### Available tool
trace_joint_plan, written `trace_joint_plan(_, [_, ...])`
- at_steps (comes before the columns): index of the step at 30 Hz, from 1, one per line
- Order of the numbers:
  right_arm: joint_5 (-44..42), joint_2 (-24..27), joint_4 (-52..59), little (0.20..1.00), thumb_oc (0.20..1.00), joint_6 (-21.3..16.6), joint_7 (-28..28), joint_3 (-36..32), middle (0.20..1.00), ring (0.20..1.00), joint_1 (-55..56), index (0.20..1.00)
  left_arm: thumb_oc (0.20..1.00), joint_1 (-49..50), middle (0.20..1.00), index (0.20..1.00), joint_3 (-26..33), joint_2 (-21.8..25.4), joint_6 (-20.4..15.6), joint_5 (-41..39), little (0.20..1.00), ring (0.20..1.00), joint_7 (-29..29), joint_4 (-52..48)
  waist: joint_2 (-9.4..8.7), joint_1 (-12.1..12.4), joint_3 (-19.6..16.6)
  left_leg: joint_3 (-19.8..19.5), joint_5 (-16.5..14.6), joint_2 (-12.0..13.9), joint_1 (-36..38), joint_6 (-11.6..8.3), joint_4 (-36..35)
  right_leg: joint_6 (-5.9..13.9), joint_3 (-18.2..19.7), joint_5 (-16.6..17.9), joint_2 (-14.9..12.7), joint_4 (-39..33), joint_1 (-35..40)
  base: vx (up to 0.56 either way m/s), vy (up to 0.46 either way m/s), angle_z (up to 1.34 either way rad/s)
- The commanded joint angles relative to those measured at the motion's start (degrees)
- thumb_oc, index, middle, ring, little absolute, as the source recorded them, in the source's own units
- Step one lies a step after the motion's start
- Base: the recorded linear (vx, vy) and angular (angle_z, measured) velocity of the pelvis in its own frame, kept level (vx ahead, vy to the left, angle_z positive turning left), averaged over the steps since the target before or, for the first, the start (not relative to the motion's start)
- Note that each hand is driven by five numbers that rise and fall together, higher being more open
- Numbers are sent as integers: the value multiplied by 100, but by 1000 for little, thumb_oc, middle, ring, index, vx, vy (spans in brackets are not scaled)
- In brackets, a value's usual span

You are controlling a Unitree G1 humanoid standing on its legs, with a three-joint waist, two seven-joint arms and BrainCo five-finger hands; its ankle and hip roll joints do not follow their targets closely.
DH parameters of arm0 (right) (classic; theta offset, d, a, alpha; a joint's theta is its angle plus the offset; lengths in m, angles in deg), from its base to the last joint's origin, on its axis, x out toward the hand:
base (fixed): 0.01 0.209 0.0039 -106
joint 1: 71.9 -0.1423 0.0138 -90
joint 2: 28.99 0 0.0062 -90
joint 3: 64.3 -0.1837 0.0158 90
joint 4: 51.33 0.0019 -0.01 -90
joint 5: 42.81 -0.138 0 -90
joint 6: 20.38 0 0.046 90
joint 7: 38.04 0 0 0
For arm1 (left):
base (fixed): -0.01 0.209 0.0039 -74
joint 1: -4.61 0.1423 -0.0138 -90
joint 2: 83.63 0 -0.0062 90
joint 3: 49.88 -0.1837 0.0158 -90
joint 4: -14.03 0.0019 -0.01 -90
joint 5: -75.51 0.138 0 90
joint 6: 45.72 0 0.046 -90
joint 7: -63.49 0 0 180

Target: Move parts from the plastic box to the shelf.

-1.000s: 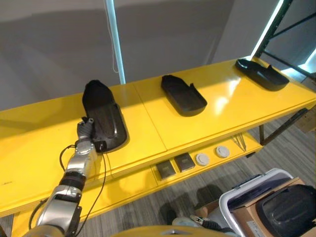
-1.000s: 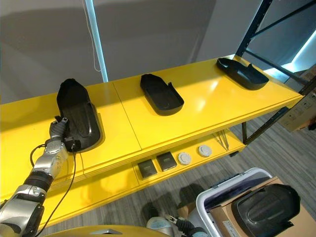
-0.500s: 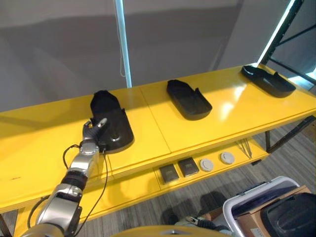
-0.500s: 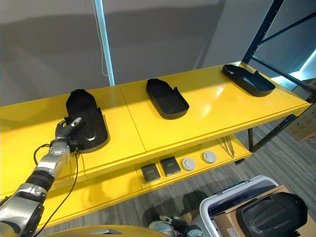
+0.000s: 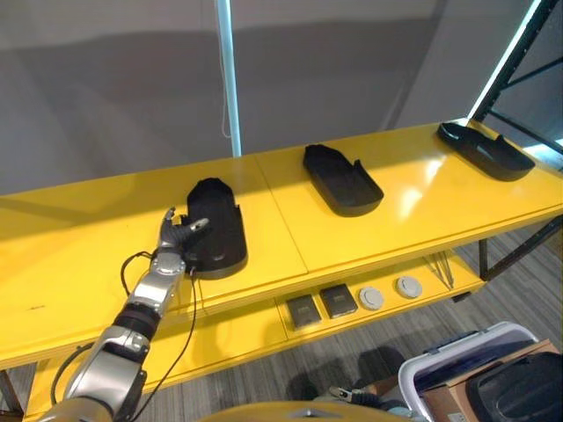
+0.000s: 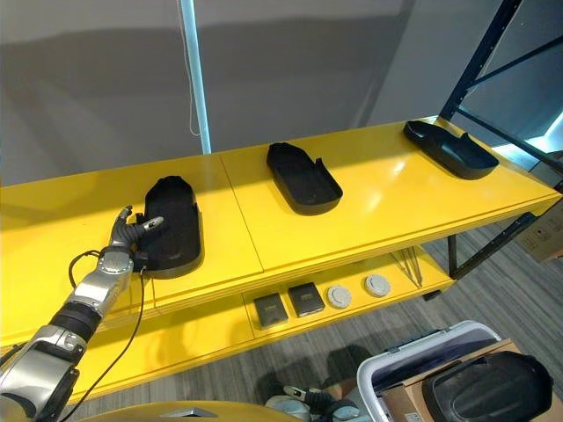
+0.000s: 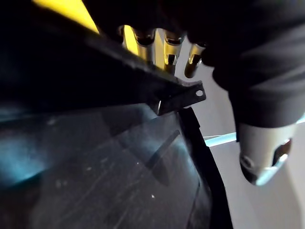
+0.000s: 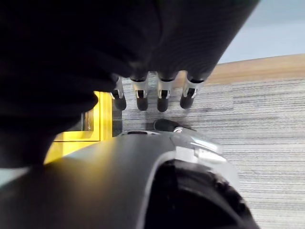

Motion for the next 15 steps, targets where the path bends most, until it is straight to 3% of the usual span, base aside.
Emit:
trace_joint_plan(1, [-19,-27,-635,1000,1000,72,133,104,1000,1000,-379,1000,1000,-388,1000,1000,-183,241,-145,39,1000,1000,-66,175,155,-89,119,-55,126,12,-204,95,-2,255,2,-405,-106,22,407,-34,-2,1])
trace_joint_plan(5, [-51,-27,-700,1000,1000,63,158,118,1000,1000,-437,1000,1000,-548,1000,1000,-93,439,-571,311,1000,1000,-354,-179,143,-41,105,-93,132,14,-205,81,-2,253,-29,-411,-108,22,430,-25,-7,2])
trace_joint_plan(7, [-55,-27,-749,1000,1000,90,215,125,1000,1000,-497,1000,1000,-658,1000,1000,-62,652,-696,859,1000,1000,-631,-599,136,11,93,-120,137,24,-213,67,-2,247,-58,-421,-111,22,449,-42,-17,8])
trace_joint_plan(10, [-60,-37,-851,1000,1000,269,459,170,1000,1000,-529,1000,1000,-800,1000,1000,7,985,-924,948,1000,1000,-626,-1272,118,95,56,-161,130,35,-220,43,-2,247,-116,-429,-122,22,468,-38,-24,12])
trace_joint_plan(12, [8,-49,-895,1000,1000,345,539,169,1000,1000,-540,1000,1000,-800,1000,1000,67,1052,-964,929,1000,1000,-560,-1518,113,125,44,-176,130,41,-225,34,-2,249,-135,-434,-127,22,476,-25,-17,6])
trace_joint_plan(13, [56,-60,-953,1000,1000,373,587,177,1000,1000,-545,1000,1000,-804,1000,1000,106,1107,-1012,870,1000,1000,-329,-1712,110,162,33,-195,124,44,-230,30,-2,256,-154,-436,-135,22,482,-45,-23,4])
trace_joint_plan(14, [79,-75,-1020,1000,1000,452,632,161,1000,1000,-564,1000,1000,-743,1000,1000,174,1186,-769,442,1000,1000,242,-2218,104,227,21,-234,118,42,-244,27,-2,265,-187,-435,-149,22,484,-51,-26,4])
trace_joint_plan(15, [74,-79,-1030,1000,1000,467,633,162,1000,1000,-560,1000,1000,-713,1000,1000,169,1177,-871,143,1000,1000,323,-2280,103,240,21,-244,111,38,-243,28,-2,273,-199,-432,-156,22,485,-49,-20,6])
